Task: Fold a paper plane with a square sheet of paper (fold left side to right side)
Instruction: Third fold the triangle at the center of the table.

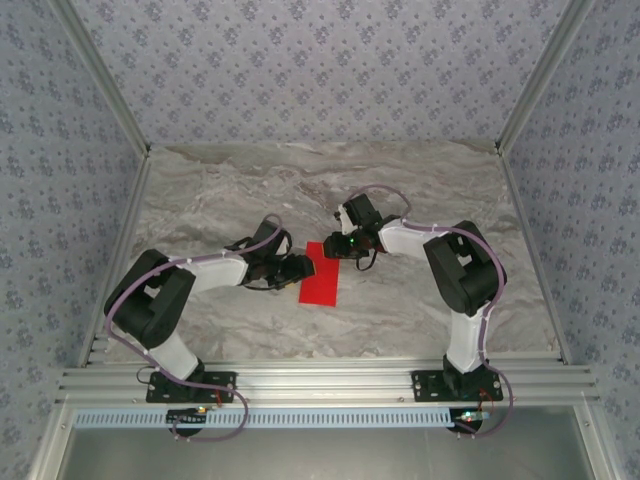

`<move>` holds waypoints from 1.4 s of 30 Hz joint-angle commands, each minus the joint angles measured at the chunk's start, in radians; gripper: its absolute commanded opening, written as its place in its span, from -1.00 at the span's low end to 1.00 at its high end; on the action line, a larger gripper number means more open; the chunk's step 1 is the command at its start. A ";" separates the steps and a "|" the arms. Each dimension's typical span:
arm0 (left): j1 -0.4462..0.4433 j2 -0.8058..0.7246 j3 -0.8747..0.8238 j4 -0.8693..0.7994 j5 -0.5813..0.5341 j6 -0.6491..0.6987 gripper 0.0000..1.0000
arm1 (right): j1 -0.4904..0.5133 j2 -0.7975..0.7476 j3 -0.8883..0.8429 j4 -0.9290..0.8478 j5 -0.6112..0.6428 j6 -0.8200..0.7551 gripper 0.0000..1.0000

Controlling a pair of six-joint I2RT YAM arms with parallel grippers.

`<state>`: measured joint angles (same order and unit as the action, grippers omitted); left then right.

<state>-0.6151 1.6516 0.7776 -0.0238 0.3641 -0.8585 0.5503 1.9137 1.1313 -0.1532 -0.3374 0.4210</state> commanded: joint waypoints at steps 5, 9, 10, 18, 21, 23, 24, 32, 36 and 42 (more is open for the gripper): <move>-0.035 0.039 0.046 0.085 0.069 0.001 0.15 | 0.001 -0.044 0.014 -0.030 -0.008 -0.026 -0.19; -0.047 0.053 0.058 0.085 0.076 0.001 0.14 | 0.002 -0.053 0.015 -0.031 -0.014 -0.026 -0.18; -0.048 0.055 0.061 0.084 0.075 0.000 0.15 | 0.002 -0.059 0.013 -0.032 -0.014 -0.027 -0.18; -0.055 0.056 0.066 0.081 0.073 0.000 0.13 | -0.002 -0.141 -0.024 -0.052 0.015 -0.051 -0.13; -0.057 0.043 0.066 0.085 0.072 -0.001 0.08 | -0.004 -0.183 -0.047 -0.052 0.015 -0.059 -0.11; -0.058 0.032 0.068 0.083 0.073 -0.001 0.01 | -0.004 -0.215 -0.072 -0.051 0.014 -0.068 -0.06; -0.061 0.026 0.067 0.084 0.073 -0.002 -0.04 | -0.004 -0.235 -0.087 -0.045 0.014 -0.072 -0.04; -0.065 -0.006 0.068 0.069 0.062 -0.007 -0.32 | -0.004 -0.390 -0.230 -0.026 0.046 -0.115 0.09; -0.066 -0.004 0.071 0.070 0.061 -0.012 -0.50 | 0.002 -0.448 -0.291 -0.012 0.041 -0.140 0.15; -0.069 -0.007 0.074 0.062 0.055 -0.024 -0.80 | 0.081 -0.541 -0.397 0.056 0.103 -0.259 0.35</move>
<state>-0.6773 1.6821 0.8223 0.0341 0.4152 -0.8803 0.5858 1.4273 0.7769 -0.1425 -0.2829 0.2527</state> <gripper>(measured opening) 0.110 0.663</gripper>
